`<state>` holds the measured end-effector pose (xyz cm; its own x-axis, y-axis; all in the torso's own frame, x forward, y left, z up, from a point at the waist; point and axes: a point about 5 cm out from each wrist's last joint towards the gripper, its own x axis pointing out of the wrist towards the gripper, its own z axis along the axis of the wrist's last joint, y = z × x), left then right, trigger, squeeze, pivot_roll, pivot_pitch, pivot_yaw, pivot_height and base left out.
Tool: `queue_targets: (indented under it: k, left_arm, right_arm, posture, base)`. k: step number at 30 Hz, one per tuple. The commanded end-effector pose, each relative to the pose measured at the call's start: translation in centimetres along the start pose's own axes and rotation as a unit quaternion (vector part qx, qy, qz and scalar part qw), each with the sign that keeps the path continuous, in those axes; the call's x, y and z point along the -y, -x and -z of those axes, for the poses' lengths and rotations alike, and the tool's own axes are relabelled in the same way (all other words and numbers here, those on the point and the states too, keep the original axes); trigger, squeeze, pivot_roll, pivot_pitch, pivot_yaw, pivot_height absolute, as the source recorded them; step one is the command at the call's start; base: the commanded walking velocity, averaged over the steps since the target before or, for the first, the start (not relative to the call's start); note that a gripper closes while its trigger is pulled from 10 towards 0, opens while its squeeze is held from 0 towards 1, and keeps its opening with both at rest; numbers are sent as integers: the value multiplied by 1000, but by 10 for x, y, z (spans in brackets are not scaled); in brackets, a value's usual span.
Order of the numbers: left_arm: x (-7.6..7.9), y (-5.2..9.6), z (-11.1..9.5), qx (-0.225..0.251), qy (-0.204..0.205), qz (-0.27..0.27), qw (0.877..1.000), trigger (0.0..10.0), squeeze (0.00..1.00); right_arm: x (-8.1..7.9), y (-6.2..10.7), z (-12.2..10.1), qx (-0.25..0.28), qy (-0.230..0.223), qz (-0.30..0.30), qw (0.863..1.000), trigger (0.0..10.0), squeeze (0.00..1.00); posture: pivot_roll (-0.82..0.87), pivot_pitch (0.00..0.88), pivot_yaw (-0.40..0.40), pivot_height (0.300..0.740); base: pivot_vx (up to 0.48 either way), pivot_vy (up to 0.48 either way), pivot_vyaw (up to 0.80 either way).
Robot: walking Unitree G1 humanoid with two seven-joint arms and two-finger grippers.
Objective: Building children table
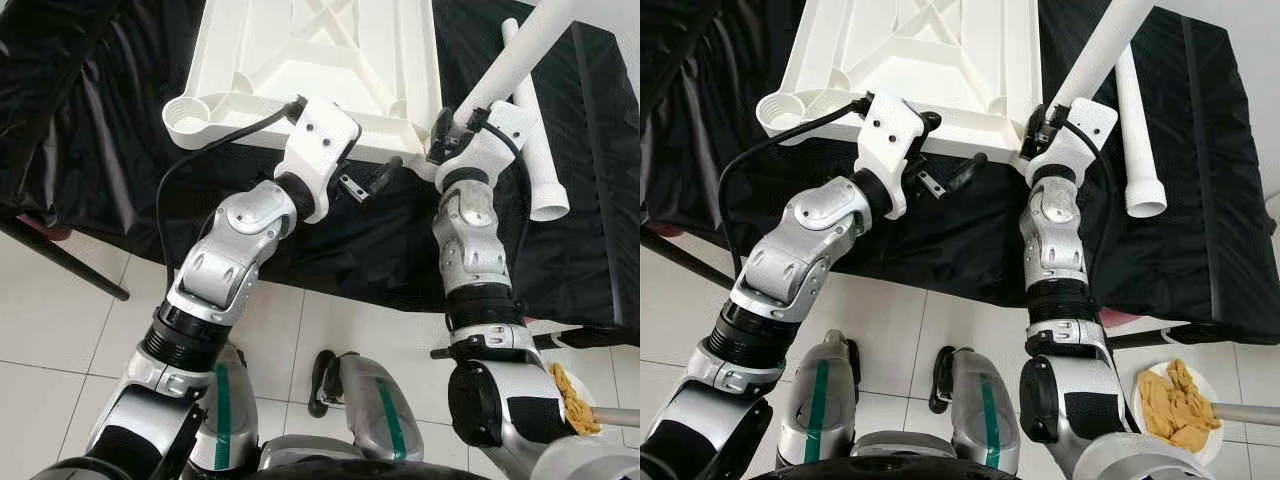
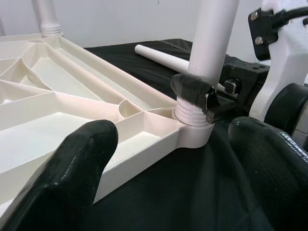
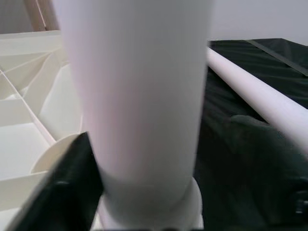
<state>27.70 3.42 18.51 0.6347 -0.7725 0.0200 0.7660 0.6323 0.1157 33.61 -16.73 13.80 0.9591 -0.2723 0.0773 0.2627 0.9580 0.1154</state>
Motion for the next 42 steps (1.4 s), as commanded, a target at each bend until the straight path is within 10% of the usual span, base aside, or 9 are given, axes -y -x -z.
queue_targets:
  k: [1,4,5,13,27,42]
  left_arm:
    - [2,-3,0,0,-2,13,1000,10000,0]
    - [1,-3,0,1,-1,13,1000,10000,0]
    - [1,-3,0,1,-1,12,1000,10000,0]
    - [1,-3,0,1,-1,12,1000,10000,0]
    - [2,-2,-1,1,-2,15,1000,10000,0]
    - [1,-2,-1,1,-6,18,1000,10000,0]
  right_arm:
    - [6,1,4,-9,5,3,1000,10000,1000]
    - [2,1,2,-8,2,-24,1000,10000,1000]
    - [-2,1,1,-8,-6,-50,999,10000,8]
    - [-4,-4,-6,0,-12,-134,991,10000,0]
    - [36,-35,-12,-27,36,-278,960,10000,0]
    - [34,-36,-2,-66,40,-372,925,10000,0]
  posture:
    - [118,44,-130,740]
    - [118,44,-130,740]
    - [119,45,-132,740]
    - [118,46,-131,740]
    - [128,39,-124,740]
    - [137,22,-117,740]
  base:
    - [0,0,0]
    - [0,0,0]
    - [0,0,0]
    - [0,0,0]
    - [0,0,0]
    - [0,0,0]
